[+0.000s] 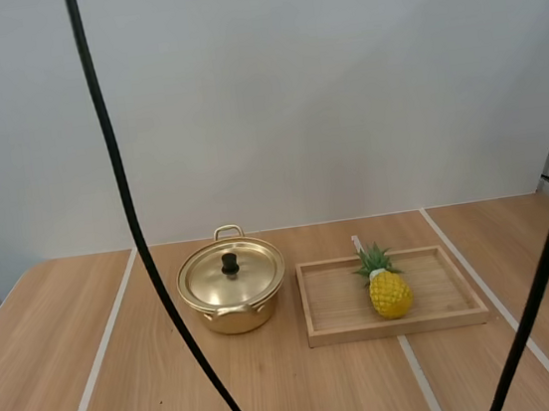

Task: Open the pot, put the pineapple inside, and close it

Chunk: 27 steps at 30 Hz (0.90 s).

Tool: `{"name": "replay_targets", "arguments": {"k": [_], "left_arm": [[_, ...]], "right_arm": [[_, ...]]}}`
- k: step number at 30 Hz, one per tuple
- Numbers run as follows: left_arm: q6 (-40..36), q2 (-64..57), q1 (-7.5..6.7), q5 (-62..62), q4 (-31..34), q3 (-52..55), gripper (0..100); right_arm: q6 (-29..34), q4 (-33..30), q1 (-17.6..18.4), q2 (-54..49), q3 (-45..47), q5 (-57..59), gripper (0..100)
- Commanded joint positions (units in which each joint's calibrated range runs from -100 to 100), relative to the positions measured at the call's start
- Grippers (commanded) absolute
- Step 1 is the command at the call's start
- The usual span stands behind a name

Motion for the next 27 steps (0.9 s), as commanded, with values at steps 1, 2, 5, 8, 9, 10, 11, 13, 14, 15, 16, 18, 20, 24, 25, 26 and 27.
{"name": "replay_targets", "arguments": {"k": [1,2,5,8,9,10,11,13,14,15,16,18,20,24,25,26,27], "left_arm": [[0.5,4.7,0.06,6.0,-2.1,0.3,0],[0.5,6.2,0.06,6.0,-2.3,0.3,0],[0.5,10.3,0.06,6.0,-2.4,0.3,0],[0.5,14.0,0.06,6.0,-4.0,0.3,0],[0.5,15.0,0.06,6.0,-4.6,0.3,0],[0.9,16.4,0.06,6.0,-5.5,0.3,0],[1.3,17.8,0.06,6.0,-6.3,0.3,0],[2.0,20.3,0.06,6.0,-7.3,0.3,0],[2.2,21.4,0.06,6.0,-7.4,0.4,0],[2.2,22.2,-0.01,6.0,-7.4,0.7,0],[2.2,22.6,-0.01,6.0,-7.4,1.0,0],[2.0,23.3,-0.01,6.0,-7.4,1.6,0],[2.2,23.3,-0.01,6.0,-7.5,1.7,0],[1.9,23.3,-0.01,6.0,-7.5,1.8,0],[1.8,23.3,-0.01,6.0,-7.5,2.0,0],[1.8,23.3,-0.01,6.0,-7.5,2.1,0],[1.9,23.3,-0.01,6.0,-7.6,2.1,0]], "right_arm": [[-0.6,0.4,-0.1,2.5,-0.5,0.8,0],[-0.6,0.3,-0.1,3.4,-0.5,0.8,0],[-0.6,-0.9,-0.1,5.7,-0.5,0.8,0],[-0.7,-1.7,-0.1,6.4,1.3,0.8,0],[-1.3,-1.5,-0.1,6.4,2.2,0.8,0],[-2.4,-0.7,-0.1,6.5,3.2,0.8,0],[-2.9,-0.3,-0.1,6.5,4.3,0.8,0],[-2.9,-0.3,-0.1,6.7,6.9,0.8,0],[-2.9,-0.3,-0.1,7.0,8.0,0.8,0],[-2.9,-0.4,-0.1,7.3,9.4,0.8,0],[-2.9,-0.7,-0.1,7.7,10.8,0.8,0],[-2.9,-0.8,-0.1,8.4,12.9,0.8,0],[-2.9,-0.8,-0.1,9.3,14.0,0.8,0],[-2.5,0.2,-0.1,10.7,14.1,0.8,0],[-2.5,0.6,-0.1,10.7,14.3,0.8,0],[-2.5,1.2,-0.1,10.7,14.3,0.8,0],[-2.5,1.3,-0.1,10.7,14.3,0.8,0]]}}
